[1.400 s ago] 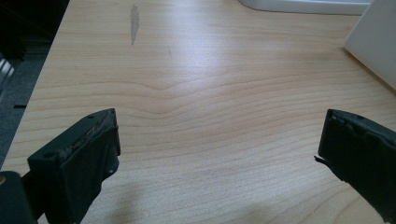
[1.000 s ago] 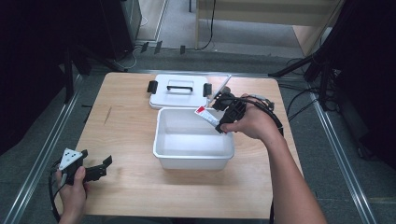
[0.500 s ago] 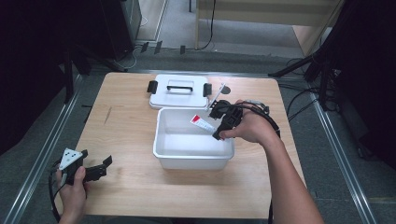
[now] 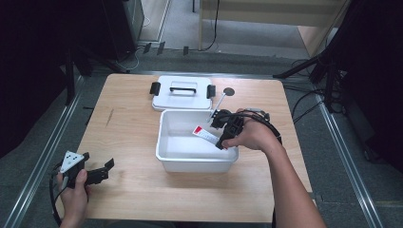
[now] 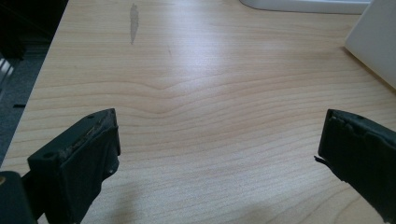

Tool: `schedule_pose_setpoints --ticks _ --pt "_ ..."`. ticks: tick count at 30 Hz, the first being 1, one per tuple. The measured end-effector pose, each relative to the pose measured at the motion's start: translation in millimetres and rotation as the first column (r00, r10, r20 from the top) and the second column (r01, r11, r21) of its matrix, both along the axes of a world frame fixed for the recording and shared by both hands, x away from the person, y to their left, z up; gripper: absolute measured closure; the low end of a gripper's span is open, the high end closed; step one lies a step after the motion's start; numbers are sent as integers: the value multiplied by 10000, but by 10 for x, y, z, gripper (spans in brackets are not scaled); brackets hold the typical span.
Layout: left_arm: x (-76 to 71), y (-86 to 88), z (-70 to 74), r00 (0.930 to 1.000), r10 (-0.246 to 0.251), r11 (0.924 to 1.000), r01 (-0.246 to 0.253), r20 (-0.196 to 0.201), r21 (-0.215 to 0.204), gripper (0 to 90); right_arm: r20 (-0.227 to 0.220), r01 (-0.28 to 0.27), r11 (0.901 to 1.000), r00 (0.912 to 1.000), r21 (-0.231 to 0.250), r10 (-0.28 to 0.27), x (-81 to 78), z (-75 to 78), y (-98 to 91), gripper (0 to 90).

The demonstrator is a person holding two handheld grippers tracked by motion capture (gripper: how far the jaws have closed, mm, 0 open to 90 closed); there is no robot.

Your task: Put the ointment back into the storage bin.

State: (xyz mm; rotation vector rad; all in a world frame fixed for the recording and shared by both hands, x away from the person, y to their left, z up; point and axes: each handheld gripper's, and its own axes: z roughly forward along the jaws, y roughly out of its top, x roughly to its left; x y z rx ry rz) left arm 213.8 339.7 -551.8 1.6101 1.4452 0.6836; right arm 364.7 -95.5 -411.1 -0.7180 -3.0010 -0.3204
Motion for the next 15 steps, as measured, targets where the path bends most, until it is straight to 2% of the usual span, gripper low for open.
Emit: schedule_pose_setpoints --ticks 8,12,15 --pt "1 -2 -1 10000 9 10000 -9 11 -7 0 -269 -108 9995 9996 -311 100 -17 -140 36 730" --pt "2 -3 -2 10000 25 10000 -25 27 -15 0 -307 -195 9992 9994 -345 185 -21 -164 57 731" --pt "0 -2 -1 10000 7 10000 -7 17 -3 0 -318 -365 9965 9989 -746 342 -46 -217 115 731"
